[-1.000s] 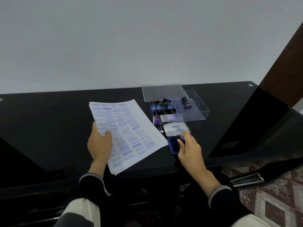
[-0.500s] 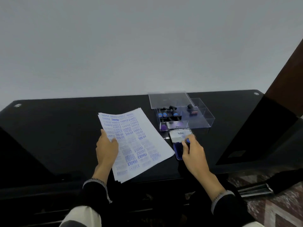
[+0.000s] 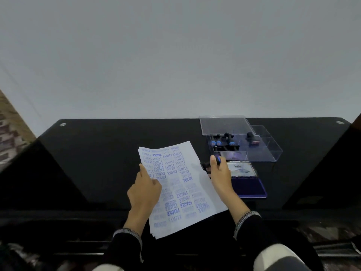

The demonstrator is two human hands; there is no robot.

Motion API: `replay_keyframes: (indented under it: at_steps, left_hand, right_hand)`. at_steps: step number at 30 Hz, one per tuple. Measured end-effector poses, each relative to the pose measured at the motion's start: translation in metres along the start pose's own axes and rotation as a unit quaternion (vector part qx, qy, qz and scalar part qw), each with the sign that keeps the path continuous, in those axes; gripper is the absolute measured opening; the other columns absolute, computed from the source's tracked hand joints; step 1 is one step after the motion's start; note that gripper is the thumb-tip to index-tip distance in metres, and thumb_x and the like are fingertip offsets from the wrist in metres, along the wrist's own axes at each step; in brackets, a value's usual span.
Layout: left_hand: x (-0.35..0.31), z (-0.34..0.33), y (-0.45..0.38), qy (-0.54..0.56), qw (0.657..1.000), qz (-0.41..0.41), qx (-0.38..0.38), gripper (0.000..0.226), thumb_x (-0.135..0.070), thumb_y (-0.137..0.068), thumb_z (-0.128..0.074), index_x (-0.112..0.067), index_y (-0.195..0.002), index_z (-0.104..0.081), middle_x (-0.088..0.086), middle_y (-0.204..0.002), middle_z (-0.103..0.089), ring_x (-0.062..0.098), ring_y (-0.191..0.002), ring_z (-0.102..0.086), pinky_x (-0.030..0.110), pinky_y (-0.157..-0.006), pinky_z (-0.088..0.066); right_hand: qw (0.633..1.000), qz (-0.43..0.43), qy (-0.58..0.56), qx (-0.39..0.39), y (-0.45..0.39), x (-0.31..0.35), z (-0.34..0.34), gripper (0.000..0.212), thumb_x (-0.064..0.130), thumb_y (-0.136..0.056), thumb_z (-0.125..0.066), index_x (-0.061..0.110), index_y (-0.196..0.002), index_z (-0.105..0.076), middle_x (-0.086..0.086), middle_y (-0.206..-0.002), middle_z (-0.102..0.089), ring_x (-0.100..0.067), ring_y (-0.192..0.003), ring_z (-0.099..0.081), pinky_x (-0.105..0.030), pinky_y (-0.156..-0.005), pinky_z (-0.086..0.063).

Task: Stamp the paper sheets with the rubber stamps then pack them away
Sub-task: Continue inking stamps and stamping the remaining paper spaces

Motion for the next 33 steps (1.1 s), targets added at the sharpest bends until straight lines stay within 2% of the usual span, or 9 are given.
replay_keyframes:
  at_steps: [4,7,10,12,15,20,25,31,33]
  left_hand:
    - [-0.005,-0.001,0.002,-0.011,1.0,-0.013,-0.002,0.069,-0.026,-0.094,-0.041,-0.009,-0.153,-0.01,0.001,-0.122,-0.052,0.015,-0.079,-0.055,0.031,-0.065,-0.042]
    - [-0.004,-0.004,0.001,-0.046,0.999,-0.006,0.005,0.069,-0.031,-0.092,-0.042,-0.007,-0.151,-0.017,0.004,-0.122,-0.053,0.019,-0.092,-0.057,0.036,-0.08,-0.047]
    - [-0.001,0.001,-0.006,-0.115,0.993,0.032,0.009,0.073,-0.043,-0.09,-0.045,-0.005,-0.148,-0.022,0.011,-0.137,-0.042,0.027,-0.119,-0.046,0.041,-0.096,-0.04]
    - [-0.008,0.007,-0.014,-0.116,0.993,0.034,-0.005,0.073,-0.046,-0.091,-0.047,-0.006,-0.147,-0.023,0.013,-0.14,-0.036,0.03,-0.124,-0.04,0.042,-0.099,-0.037]
    - [-0.037,0.01,-0.028,-0.064,0.995,-0.061,-0.052,0.054,-0.038,-0.095,-0.048,-0.011,-0.141,-0.038,0.008,-0.14,-0.04,0.026,-0.122,-0.042,0.038,-0.098,-0.038]
    - [-0.073,-0.02,-0.051,0.035,0.983,-0.18,-0.019,0.04,-0.023,-0.097,-0.049,-0.014,-0.137,-0.049,-0.001,-0.141,-0.047,0.015,-0.131,-0.039,0.031,-0.108,-0.033]
    - [-0.067,-0.05,-0.072,0.036,0.982,-0.181,0.026,0.047,-0.032,-0.098,-0.046,-0.018,-0.142,-0.042,-0.004,-0.148,-0.039,0.013,-0.139,-0.029,0.032,-0.117,-0.021]
    - [-0.062,-0.053,-0.077,0.021,0.981,-0.194,-0.01,0.045,-0.041,-0.094,-0.044,-0.023,-0.136,-0.045,-0.009,-0.14,-0.044,0.011,-0.13,-0.035,0.031,-0.112,-0.023]
    - [-0.061,-0.053,-0.077,0.025,0.981,-0.192,-0.014,0.045,-0.041,-0.094,-0.044,-0.023,-0.136,-0.045,-0.009,-0.14,-0.045,0.011,-0.13,-0.035,0.031,-0.112,-0.024]
  right_hand:
    - [1.0,0.002,0.01,-0.018,0.002,-0.006,0.007,0.027,0.04,-0.098,-0.04,0.014,-0.098,-0.047,-0.008,-0.083,-0.059,-0.03,-0.081,-0.06,-0.043,-0.074,-0.051]
    - [1.0,0.007,0.002,-0.019,0.002,-0.007,0.013,0.028,0.039,-0.098,-0.042,0.012,-0.096,-0.048,-0.008,-0.083,-0.059,-0.032,-0.084,-0.06,-0.047,-0.079,-0.052]
    - [0.999,0.051,-0.002,-0.014,-0.002,0.006,0.017,0.028,0.038,-0.096,-0.048,0.011,-0.093,-0.052,-0.003,-0.077,-0.055,-0.018,-0.073,-0.052,-0.033,-0.067,-0.046]
    - [0.996,0.085,-0.009,-0.023,-0.011,0.02,0.019,0.022,0.035,-0.095,-0.053,0.013,-0.09,-0.055,0.0,-0.075,-0.056,-0.012,-0.069,-0.05,-0.023,-0.063,-0.041]
    - [0.992,0.119,-0.012,-0.03,-0.033,0.042,0.013,0.012,0.027,-0.092,-0.059,0.015,-0.094,-0.059,0.002,-0.079,-0.06,-0.008,-0.071,-0.055,-0.013,-0.063,-0.043]
    - [0.991,0.129,-0.02,0.0,-0.075,0.051,-0.018,0.016,0.015,-0.092,-0.059,0.022,-0.105,-0.055,-0.009,-0.097,-0.06,-0.018,-0.073,-0.066,-0.023,-0.069,-0.057]
    - [0.991,0.105,0.059,0.054,-0.108,0.043,-0.052,0.02,0.014,-0.098,-0.047,0.007,-0.116,-0.052,-0.012,-0.103,-0.058,-0.024,-0.086,-0.066,-0.027,-0.08,-0.055]
    - [0.961,0.133,0.204,0.131,-0.128,0.034,-0.077,0.007,0.02,-0.097,-0.051,0.013,-0.1,-0.05,-0.01,-0.089,-0.061,-0.026,-0.081,-0.063,-0.034,-0.073,-0.053]
    - [0.949,0.151,0.239,0.14,-0.131,0.032,-0.08,0.005,0.02,-0.098,-0.048,0.016,-0.099,-0.048,-0.007,-0.091,-0.06,-0.02,-0.08,-0.061,-0.036,-0.074,-0.052]
Point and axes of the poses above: each hand's wrist, its own y-axis away from the middle knuckle, its own z-axis out of the back of the hand, x = y × z, the point moved 7 cm from there along -y, towards the middle knuckle
